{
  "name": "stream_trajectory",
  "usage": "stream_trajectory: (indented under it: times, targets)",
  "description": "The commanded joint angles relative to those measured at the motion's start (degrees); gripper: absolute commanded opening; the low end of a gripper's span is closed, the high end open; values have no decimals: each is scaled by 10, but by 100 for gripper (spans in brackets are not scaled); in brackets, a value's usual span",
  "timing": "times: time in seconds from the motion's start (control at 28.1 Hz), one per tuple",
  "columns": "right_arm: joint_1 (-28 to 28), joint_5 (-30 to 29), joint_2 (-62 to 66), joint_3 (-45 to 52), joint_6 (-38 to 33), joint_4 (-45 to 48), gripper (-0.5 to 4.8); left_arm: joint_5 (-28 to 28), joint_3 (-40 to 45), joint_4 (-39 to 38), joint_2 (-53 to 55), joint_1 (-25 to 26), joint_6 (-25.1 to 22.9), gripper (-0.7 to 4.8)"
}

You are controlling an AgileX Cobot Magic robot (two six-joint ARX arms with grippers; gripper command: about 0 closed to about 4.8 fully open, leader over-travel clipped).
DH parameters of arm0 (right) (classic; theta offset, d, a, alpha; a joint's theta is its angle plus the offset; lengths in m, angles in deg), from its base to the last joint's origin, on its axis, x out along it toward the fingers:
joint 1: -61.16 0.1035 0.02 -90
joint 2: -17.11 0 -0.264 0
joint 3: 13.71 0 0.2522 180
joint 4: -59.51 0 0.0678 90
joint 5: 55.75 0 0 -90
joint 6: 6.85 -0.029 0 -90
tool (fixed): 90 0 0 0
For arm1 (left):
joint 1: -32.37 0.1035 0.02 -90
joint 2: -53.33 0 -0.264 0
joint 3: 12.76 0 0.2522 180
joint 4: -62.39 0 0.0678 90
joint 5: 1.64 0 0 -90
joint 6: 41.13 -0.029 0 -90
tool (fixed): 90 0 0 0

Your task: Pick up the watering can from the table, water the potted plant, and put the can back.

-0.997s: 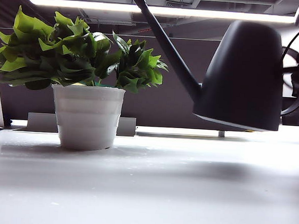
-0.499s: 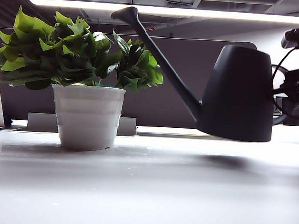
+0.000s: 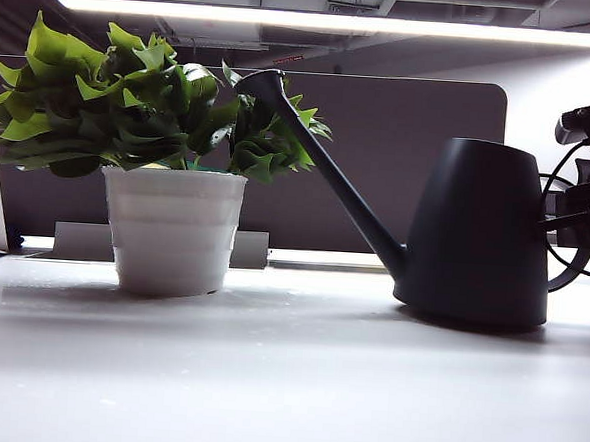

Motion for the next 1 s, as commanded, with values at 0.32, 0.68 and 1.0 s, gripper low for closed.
stream_trajectory:
  times: [0.32, 0.68, 1.0]
  targets:
    - [1, -5, -6, -8, -47, 61, 54, 0, 0, 0, 0, 1, -2, -5]
    - [1, -5, -16, 0, -47, 32, 320, 1, -1, 0, 0, 0, -2, -5]
    - [1, -2, -156, 96, -44, -63, 305, 0, -1, 0, -10, 0, 6, -5]
